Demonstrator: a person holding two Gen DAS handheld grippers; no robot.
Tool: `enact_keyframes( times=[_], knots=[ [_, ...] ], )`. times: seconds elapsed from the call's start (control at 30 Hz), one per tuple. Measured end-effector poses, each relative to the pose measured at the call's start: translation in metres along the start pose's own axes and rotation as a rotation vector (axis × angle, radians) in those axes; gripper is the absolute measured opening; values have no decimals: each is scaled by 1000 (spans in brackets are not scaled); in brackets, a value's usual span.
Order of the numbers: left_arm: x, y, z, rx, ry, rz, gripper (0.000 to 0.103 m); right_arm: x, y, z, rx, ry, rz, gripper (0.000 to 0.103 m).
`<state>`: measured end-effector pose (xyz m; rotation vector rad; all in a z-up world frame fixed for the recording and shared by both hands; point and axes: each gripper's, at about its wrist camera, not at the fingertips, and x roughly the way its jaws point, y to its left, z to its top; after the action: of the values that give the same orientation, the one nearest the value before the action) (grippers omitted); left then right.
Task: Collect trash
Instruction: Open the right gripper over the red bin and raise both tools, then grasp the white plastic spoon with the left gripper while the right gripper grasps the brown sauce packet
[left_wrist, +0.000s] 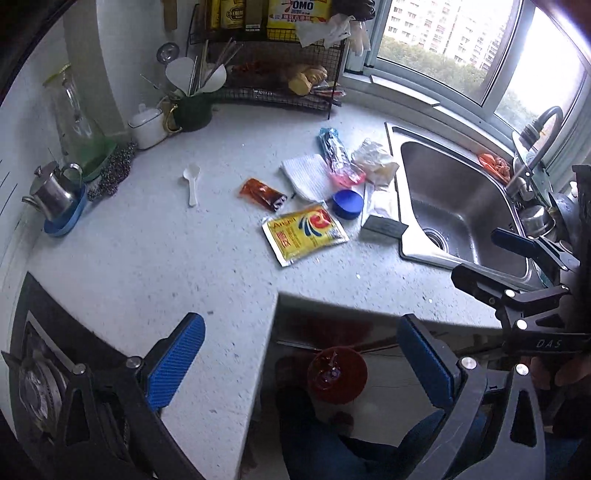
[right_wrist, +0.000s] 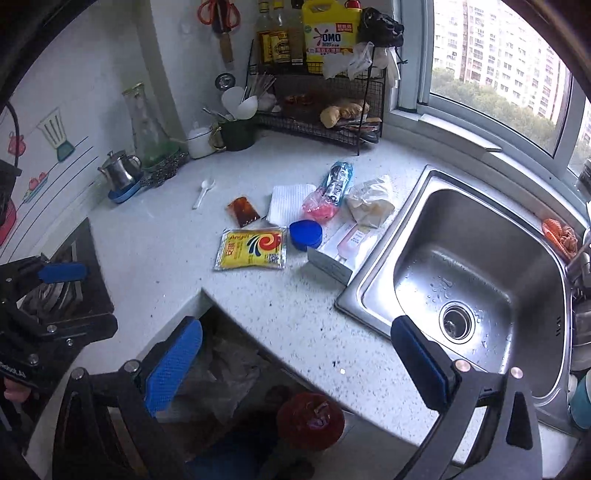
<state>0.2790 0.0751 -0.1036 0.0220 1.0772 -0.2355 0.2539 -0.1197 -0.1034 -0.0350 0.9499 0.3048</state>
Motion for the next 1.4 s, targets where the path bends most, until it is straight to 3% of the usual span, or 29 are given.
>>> enact_keyframes(
  times=[0.23,0.4,0.57,0.8,0.97,1.03,1.23,1.33,1.4],
  knots=[
    [37,43,71,32,28,10,103,40,12,60,33,25,9,102],
    [68,81,109,-8,65,-13,103,71,27,98,17,49,2,102],
    [106,116,134,-47,119,-4,103,110,34,124,12,101,-7,102],
    [157,157,155,-102,191,11,94,164,42,150,-3,185,-13,102],
    [189,171,162,-100,251,22,73,189,45,159,4,230,-10,102],
    [201,173,163,-90,267,28,71,195,47,160,7,245,-7,102],
    [220,174,168,-78,280,60,54,202,45,163,7,269,-12,102],
    [221,169,171,-54,279,90,28,203,43,164,13,273,-14,102],
    [221,166,171,-54,283,84,20,202,41,164,19,273,-12,103]
  ],
)
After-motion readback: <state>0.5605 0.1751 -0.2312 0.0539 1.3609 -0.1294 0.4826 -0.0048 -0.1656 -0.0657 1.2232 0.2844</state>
